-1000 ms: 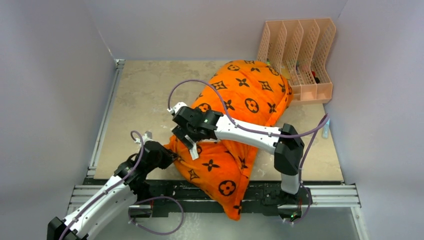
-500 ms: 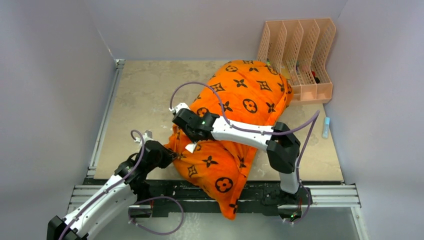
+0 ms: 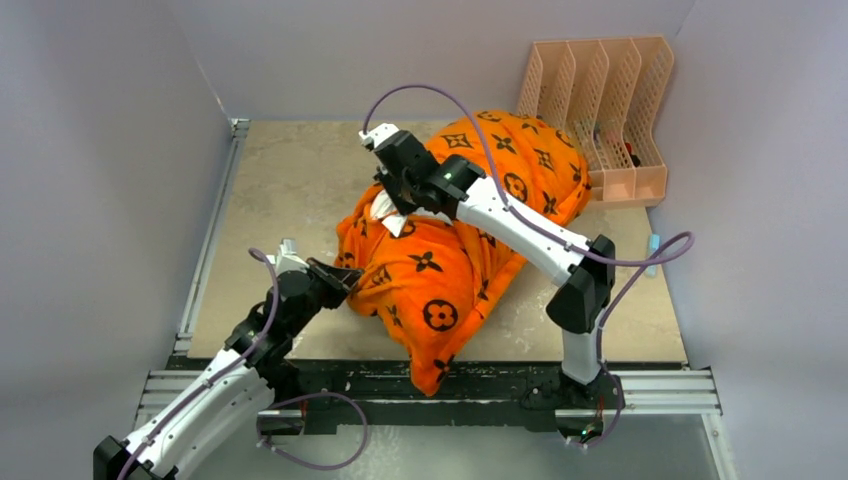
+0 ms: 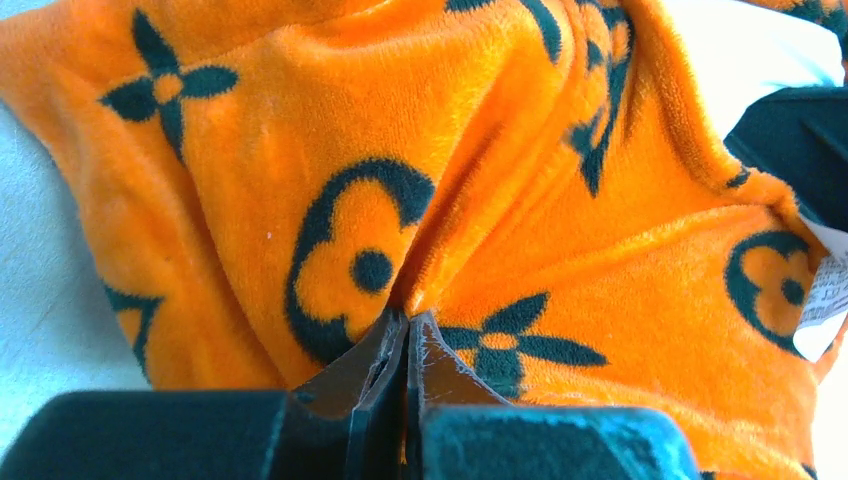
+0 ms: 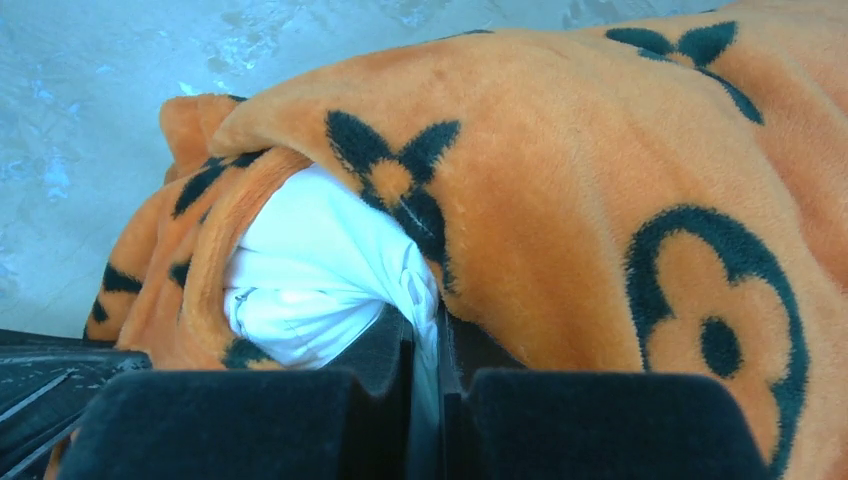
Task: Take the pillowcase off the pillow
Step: Remove the pillow from the pillowcase.
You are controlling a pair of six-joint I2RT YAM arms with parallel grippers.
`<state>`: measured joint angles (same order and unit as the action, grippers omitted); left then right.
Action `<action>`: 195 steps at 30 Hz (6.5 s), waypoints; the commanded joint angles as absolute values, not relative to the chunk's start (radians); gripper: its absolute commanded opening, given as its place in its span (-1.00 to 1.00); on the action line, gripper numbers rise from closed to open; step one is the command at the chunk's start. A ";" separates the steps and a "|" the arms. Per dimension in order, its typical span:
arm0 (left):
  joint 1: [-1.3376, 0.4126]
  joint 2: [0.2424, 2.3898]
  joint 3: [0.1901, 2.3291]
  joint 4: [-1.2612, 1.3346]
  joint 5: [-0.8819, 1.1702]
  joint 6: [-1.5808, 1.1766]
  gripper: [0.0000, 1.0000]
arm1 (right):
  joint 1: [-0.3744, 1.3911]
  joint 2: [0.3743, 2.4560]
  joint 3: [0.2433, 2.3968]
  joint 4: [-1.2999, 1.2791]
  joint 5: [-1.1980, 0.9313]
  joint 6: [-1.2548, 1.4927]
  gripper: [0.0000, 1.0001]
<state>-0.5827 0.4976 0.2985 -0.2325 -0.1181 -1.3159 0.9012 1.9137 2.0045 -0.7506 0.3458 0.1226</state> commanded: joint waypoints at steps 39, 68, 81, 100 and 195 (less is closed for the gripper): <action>-0.594 0.613 0.845 -0.729 -0.177 -1.087 0.07 | 0.905 1.460 1.651 -0.533 0.216 0.251 0.44; -0.598 0.965 1.162 -0.800 -0.122 -0.725 0.08 | 1.070 1.383 1.324 -0.456 0.420 0.370 0.24; -0.598 1.078 1.224 -0.739 -0.035 -0.563 0.08 | 0.934 1.311 1.337 -0.539 0.603 0.404 -1.00; -0.769 1.293 1.392 -0.864 -0.347 -0.953 -0.22 | 0.840 1.262 1.197 -0.408 0.372 0.500 -1.00; -0.854 0.750 0.867 -0.920 -0.190 -1.436 -0.42 | 0.689 1.241 0.956 -0.251 0.357 0.477 -1.00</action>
